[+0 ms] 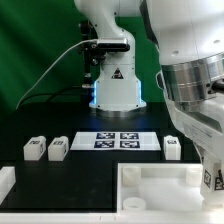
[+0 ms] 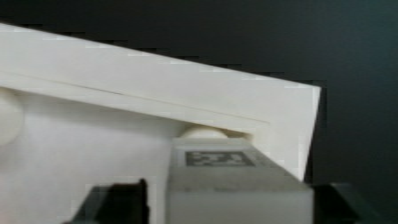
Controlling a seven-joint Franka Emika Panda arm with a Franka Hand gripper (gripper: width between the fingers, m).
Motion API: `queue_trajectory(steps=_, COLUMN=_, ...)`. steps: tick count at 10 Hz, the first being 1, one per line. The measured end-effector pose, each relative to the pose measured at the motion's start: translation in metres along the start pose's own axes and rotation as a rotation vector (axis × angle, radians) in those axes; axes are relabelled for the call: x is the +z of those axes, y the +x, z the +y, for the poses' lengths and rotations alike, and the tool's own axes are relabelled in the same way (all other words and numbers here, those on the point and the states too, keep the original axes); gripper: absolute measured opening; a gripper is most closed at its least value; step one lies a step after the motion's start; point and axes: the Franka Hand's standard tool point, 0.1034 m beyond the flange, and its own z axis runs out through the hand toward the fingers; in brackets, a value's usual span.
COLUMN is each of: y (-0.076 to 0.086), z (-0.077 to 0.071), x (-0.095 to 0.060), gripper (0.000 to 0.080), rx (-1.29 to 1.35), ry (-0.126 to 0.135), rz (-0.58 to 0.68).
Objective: Assemble one leg
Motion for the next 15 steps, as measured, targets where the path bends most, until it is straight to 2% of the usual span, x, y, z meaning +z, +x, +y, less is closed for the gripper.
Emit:
queue_trajectory(steps=1, y=-0.004, z=0.003, x=-0.002, gripper=0.0612, rx=-0.178, ry=-0.051, rz=0.0)
queue_trajectory(steps=2, y=-0.009, z=0.001, x=-0.007, gripper=0.0612, rx=-0.351, ry=-0.104, rz=0.024)
queue_trajectory(steps=3, y=-0.015, z=-0.002, x=-0.007, gripper=0.0638, rx=-0.476, ry=-0.119, rz=0.044)
queue_trajectory(steps=5, y=-0.013, z=-0.001, x=-0.006, gripper=0.0648, rx=-0.685, ry=-0.121, rz=0.029)
queue_trajectory(steps=7, y=-0.013, z=-0.006, x=-0.009, gripper=0.0648, rx=-0.974, ry=-0.164, rz=0.073)
queue_trajectory(steps=9, y=-0.001, z=-0.011, x=-0.011, gripper=0.0648, rx=-1.242, ry=-0.165, rz=0.065)
queue_trajectory(steps=10, y=0.004, z=-0.012, x=-0.011, gripper=0.0648, rx=-1.325, ry=-0.155, rz=0.072)
queue_trajectory(steps=11, y=0.001, z=-0.013, x=-0.01, gripper=0.0648, rx=-1.243, ry=-0.15, rz=0.076)
queue_trajectory(steps=12, y=0.002, z=-0.012, x=-0.01, gripper=0.0526, rx=-1.257, ry=-0.151, rz=0.075)
queue_trajectory(steps=13, y=0.0, z=-0.013, x=-0.01, gripper=0.0391, rx=-1.151, ry=-0.139, rz=0.076)
queue_trajectory(steps=14, y=-0.001, z=-0.013, x=-0.01, gripper=0.0391, rx=-1.038, ry=-0.13, rz=0.08)
queue_trajectory(steps=15, y=0.001, z=-0.013, x=-0.01, gripper=0.0303, rx=-0.955, ry=-0.126, rz=0.087)
